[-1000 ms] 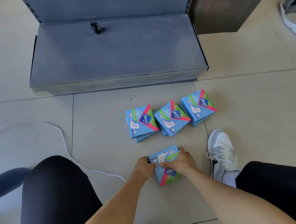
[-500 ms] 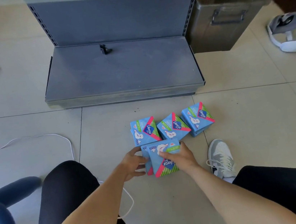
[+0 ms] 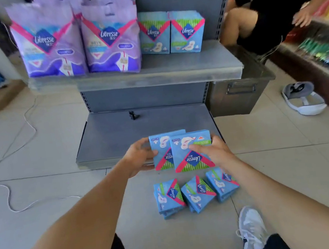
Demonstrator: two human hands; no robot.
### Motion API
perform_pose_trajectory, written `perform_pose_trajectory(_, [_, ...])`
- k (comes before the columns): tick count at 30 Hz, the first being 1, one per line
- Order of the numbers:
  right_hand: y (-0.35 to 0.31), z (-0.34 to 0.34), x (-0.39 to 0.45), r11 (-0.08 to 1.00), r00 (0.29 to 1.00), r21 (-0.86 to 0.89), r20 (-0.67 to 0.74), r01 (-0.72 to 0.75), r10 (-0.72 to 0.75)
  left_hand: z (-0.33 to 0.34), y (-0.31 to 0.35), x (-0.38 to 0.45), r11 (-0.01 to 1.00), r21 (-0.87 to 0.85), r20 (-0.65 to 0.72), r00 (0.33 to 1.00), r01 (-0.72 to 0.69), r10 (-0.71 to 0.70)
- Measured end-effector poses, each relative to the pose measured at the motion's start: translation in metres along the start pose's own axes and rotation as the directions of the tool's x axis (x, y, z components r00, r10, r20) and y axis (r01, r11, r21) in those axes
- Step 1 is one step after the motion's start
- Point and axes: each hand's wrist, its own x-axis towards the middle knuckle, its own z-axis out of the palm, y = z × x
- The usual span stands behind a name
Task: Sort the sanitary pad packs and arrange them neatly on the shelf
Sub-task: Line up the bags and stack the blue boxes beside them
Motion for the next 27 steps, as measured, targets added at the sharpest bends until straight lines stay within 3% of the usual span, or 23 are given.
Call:
perform_pose_trajectory(4, [-0.051,-0.031,-0.004,0.995,0.997,0.071,0.038,0.07,-0.073,-0.03,0.066,-0.015,0.992,0.075,-0.044,0.993,-0.105,0.108])
perform_pose_trajectory(13, [-0.165,-0.08,0.005,0.951,0.964,0.159,-0.06,0.267,-0.26,-0.044,0.192,-0.04,0.939,0.081,-0.133,0.93,-0.333,0.341])
perform_pose_trajectory(19, [-0.222,-0.103,0.039,0.909,0.928,0.188,-0.048,0.373,-0.371,-0.036,0.242,-0.021,0.917,0.065,-0.169,0.901,-0.394,0.399])
perform_pose_trajectory(27, [-0.25,-0.099,0.112,0.907,0.926,0.196,-0.007,0.372,-0.378,-0.011,0.277,0.045,0.884,0.168,-0.202,0.862,-0.437,0.465])
